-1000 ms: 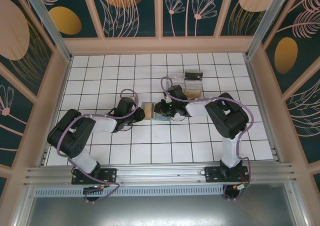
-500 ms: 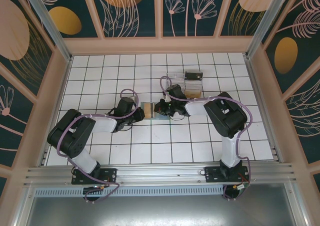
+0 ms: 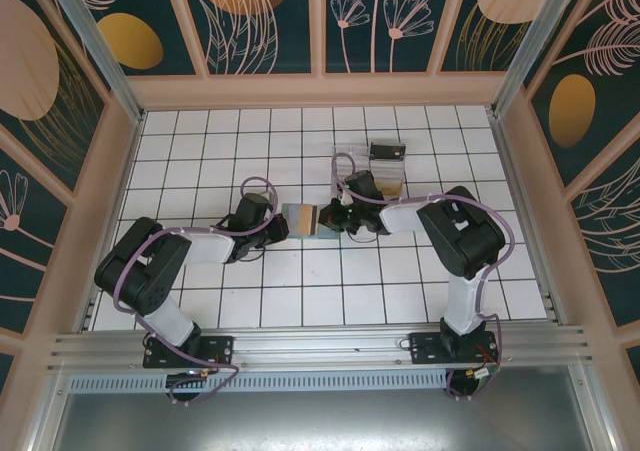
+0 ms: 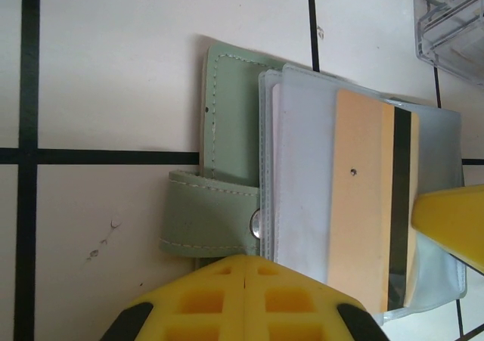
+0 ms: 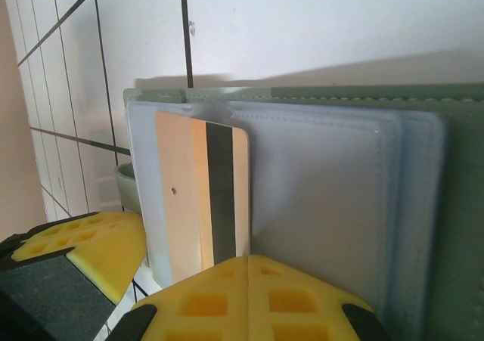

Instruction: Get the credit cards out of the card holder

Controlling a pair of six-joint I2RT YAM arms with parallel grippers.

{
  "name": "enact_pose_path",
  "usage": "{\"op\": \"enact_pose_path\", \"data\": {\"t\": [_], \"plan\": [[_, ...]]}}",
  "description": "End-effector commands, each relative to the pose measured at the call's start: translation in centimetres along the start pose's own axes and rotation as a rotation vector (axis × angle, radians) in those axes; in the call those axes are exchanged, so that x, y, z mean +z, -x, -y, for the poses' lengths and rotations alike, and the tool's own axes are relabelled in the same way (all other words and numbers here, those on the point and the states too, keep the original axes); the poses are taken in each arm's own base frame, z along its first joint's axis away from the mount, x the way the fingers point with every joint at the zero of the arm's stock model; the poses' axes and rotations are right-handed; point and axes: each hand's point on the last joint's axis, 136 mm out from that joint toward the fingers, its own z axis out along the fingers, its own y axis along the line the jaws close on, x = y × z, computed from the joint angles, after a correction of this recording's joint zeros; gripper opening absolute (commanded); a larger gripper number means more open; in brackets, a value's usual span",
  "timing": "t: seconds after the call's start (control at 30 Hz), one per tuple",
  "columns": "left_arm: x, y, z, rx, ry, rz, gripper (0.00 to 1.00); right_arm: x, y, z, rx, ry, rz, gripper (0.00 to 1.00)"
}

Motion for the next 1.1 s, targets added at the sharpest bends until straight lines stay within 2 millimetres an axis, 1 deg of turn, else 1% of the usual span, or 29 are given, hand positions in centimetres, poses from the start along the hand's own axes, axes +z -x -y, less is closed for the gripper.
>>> {"op": "enact_pose_path", "data": {"t": [0.0,0.03,0.07,0.17,0.43,0.63,0.8,0.97,1.07], "plan": [[0.1,-0.3,-0.6,0.013,0.036,-0.019,0.04,-0.7,0.3,-0.5,-0.03,0.024,0.022,0.08],[0.1,-0.2,-0.5,0.015,0.034,-0.02,0.04,-0.6,0.3,-0.6,-0.028,0.033,0.019,0.14],[0.1,-0.3,-0.5,0.017,0.033,-0.022,0.04,-0.5,0.3,-0.9,-0.027,0.048,0.016,0.17],[0.1,-0.3,-0.5,0.021,0.037,-0.026,0.04,0.0,0.3,-1.4,-0.032,0.063,0.008,0.21],[0.1,-0.3,-0.4,0.022,0.033,-0.027,0.04,1.2,0.3,-1.7,-0.036,0.06,-0.014,0.21],[0.1,-0.2,-0.4,0.029,0.035,-0.025,0.04,1.8,-0.3,-2.2,-0.05,0.046,-0.039,0.21],[0.2,0.0,-0.2,0.032,0.033,-0.024,0.04,1.6,-0.7,-2.7,-0.055,0.051,-0.042,0.21],[0.3,-0.1,-0.3,0.031,0.034,-0.028,0.04,1.2,-0.6,-2.8,-0.07,0.047,-0.03,0.19],[0.3,-0.1,-0.3,0.029,0.03,-0.028,0.03,1.4,-0.6,-2.5,-0.066,0.044,-0.031,0.16]]}}
